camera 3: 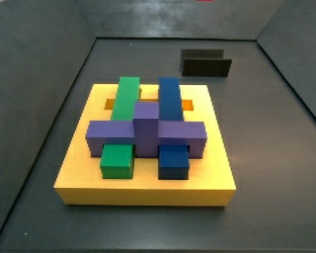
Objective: Pick up the red object. Move up. Move to above the board. Insert the red object.
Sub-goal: Move to above the board, then insert the red object.
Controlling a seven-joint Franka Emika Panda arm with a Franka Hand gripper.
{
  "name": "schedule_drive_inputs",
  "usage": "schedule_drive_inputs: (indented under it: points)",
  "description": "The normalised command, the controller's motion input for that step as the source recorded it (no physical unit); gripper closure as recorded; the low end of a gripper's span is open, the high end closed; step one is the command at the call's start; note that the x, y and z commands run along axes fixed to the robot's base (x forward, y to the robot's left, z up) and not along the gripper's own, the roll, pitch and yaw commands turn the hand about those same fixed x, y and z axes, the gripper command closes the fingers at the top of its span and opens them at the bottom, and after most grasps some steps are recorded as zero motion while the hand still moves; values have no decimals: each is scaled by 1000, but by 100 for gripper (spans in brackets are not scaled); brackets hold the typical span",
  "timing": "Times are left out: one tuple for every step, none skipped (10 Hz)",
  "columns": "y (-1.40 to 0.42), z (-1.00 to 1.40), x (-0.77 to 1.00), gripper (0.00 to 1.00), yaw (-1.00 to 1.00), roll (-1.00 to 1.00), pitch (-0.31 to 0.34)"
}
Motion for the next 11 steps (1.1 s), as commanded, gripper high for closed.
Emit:
schedule_drive_inputs:
  points:
    - [-271,58,163,100,11,27,157]
    - [6,-103,0,100,0,0,0]
    - [266,-400,26,100,0,-39,0]
    - [623,-651,0,100,0,-250,-60]
    - [60,-1000,0,100,-20,-29,-44]
    - [-77,-1000,163,100,0,17,-4]
    - [-34,-1000,197,100,0,3,0]
    - [0,-1000,149,100,26,76,-4]
    - [0,-1000,0,100,106,131,-66]
    - [54,-920,0,100,143,169,-94]
    - [0,-860,0,100,49,199,-101]
